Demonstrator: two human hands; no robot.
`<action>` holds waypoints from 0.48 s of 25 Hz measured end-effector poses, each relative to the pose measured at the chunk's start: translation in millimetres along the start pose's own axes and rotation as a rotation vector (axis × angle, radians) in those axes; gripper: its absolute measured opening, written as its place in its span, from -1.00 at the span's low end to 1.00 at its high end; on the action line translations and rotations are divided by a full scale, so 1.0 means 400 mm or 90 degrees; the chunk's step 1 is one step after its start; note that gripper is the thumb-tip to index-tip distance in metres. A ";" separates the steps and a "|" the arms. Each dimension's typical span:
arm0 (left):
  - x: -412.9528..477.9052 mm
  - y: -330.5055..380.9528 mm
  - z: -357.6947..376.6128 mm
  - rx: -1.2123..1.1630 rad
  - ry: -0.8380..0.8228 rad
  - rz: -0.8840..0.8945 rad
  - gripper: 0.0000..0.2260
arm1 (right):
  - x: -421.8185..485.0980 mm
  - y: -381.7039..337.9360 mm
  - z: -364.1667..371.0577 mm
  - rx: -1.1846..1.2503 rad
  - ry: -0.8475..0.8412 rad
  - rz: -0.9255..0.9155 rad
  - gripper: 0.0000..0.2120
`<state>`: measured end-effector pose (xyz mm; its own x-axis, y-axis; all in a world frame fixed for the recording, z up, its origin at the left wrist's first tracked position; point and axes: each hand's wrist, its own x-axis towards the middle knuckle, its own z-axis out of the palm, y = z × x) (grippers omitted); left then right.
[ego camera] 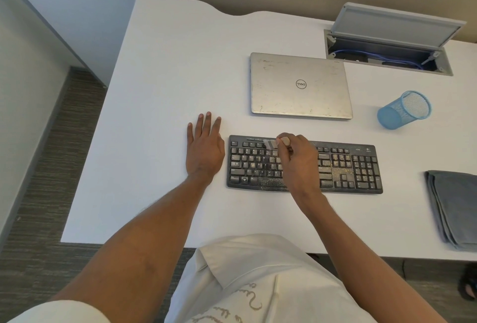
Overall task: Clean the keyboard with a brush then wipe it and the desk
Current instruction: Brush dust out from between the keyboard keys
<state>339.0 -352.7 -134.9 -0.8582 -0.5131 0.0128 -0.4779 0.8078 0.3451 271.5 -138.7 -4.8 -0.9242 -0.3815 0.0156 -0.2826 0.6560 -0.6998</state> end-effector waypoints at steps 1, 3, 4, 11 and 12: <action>0.000 0.000 0.000 -0.001 -0.003 -0.001 -0.49 | -0.001 0.006 0.004 -0.008 -0.007 0.010 -0.82; 0.000 0.000 0.000 -0.002 -0.001 -0.004 -0.50 | -0.007 0.014 0.006 -0.017 -0.023 0.028 -0.83; 0.001 -0.001 -0.001 -0.002 0.001 -0.004 -0.50 | -0.008 0.014 0.002 -0.024 -0.030 0.029 -0.82; 0.001 -0.001 0.002 -0.005 0.004 -0.003 -0.50 | 0.002 -0.021 -0.026 0.009 -0.030 0.039 -0.71; 0.001 -0.002 0.004 -0.003 0.004 -0.003 -0.50 | 0.005 -0.023 -0.024 0.011 -0.014 0.029 -0.73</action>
<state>338.9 -353.1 -136.5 -0.8547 -0.5188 0.0164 -0.4813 0.8040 0.3493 269.8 -139.2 8.4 -0.9304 -0.3651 -0.0324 -0.2350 0.6620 -0.7117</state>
